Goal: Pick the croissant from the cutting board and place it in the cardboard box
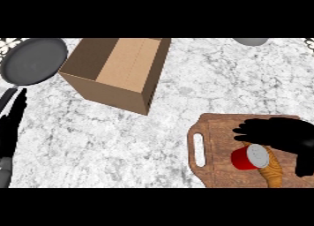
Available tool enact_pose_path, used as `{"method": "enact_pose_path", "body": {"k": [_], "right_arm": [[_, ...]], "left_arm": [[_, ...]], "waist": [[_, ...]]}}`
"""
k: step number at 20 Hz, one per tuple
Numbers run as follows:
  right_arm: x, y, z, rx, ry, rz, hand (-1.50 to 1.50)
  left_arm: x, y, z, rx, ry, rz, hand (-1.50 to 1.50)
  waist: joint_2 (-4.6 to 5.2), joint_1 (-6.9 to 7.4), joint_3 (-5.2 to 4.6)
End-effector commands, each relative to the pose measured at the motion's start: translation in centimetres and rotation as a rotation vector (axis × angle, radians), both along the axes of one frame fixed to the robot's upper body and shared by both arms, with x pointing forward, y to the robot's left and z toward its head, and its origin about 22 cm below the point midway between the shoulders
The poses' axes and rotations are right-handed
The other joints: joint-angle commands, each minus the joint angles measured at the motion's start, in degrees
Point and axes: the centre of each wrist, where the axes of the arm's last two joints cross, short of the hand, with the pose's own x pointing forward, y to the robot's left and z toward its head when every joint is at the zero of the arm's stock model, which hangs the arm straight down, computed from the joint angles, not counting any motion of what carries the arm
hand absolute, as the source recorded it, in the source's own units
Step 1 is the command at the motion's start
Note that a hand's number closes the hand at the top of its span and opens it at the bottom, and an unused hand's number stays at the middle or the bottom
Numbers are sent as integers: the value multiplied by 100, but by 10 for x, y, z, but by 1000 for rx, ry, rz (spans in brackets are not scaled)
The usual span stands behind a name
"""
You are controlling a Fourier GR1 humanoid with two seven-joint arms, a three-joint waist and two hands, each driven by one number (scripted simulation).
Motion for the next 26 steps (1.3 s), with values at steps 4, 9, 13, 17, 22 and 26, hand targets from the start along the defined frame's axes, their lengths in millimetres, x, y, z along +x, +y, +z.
{"method": "enact_pose_path", "body": {"k": [4, 9, 13, 17, 22, 26], "right_arm": [[-17, 3, -3, 74, 65, 60, -150], [-37, 14, 11, -37, 51, 85, -150], [-24, 13, 0, -129, 20, 23, -150], [-40, 31, -57, -139, 25, 7, -150], [-28, 23, -58, -21, -110, 22, 150], [-11, 41, -61, 20, -170, 17, 150]], "left_arm": [[-12, 2, 10, -4, 21, -11, 0], [12, 2, 2, -20, 16, -4, 0], [-4, 5, 10, -1, 1, -11, 0], [5, 21, 3, -27, 12, -4, 0], [2, -4, 10, 2, 7, -2, 0], [-1, -6, 6, 1, -3, -13, 0]], "waist": [[-6, 13, 2], [-4, -45, -3], [-2, 28, 1], [14, 17, 1], [8, 30, 6], [6, 43, 3]]}}
